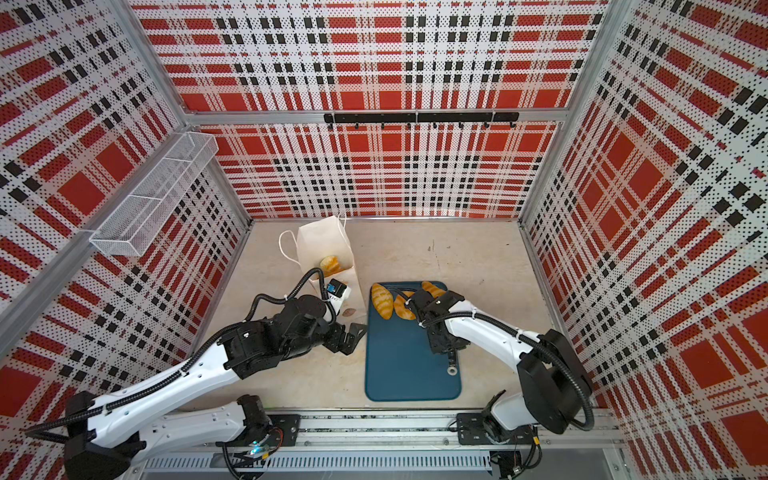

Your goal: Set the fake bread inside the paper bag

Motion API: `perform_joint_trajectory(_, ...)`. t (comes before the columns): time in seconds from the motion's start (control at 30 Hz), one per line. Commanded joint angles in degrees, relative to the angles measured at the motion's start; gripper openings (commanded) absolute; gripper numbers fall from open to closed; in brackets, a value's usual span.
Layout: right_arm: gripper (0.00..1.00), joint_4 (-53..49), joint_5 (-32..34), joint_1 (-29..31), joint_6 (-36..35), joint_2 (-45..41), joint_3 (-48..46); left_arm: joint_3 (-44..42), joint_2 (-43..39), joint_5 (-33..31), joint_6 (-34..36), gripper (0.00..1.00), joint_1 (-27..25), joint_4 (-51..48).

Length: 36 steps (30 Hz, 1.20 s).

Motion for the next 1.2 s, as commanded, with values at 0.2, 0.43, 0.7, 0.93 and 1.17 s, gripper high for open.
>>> perform_joint_trajectory(0.2, 0.33, -1.92, -3.05, 5.62, 3.30, -4.01, -0.48, -0.48, -0.06, 0.35, -1.15, 1.00, 0.24, 0.78)
perform_joint_trajectory(0.43, 0.37, -5.30, 0.12, 6.59, 5.58, -5.17, -0.07, -0.75, -0.06, 0.46, -1.17, 0.99, 0.22, 0.95)
perform_joint_trajectory(0.7, 0.41, -6.74, 1.13, 7.32, 4.55, -3.33, 4.21, -1.20, -0.30, 0.59, -1.42, 1.00, 0.24, 1.12)
perform_joint_trajectory(0.93, 0.43, -6.67, 2.32, 7.97, 4.30, -2.10, 5.26, -1.87, -1.20, 0.20, -1.53, 0.99, 0.33, 1.04)
perform_joint_trajectory(1.17, 0.51, -5.72, 3.67, 7.83, 1.43, 0.81, 6.03, -1.83, -1.24, 0.33, -1.64, 0.99, 0.40, 0.95)
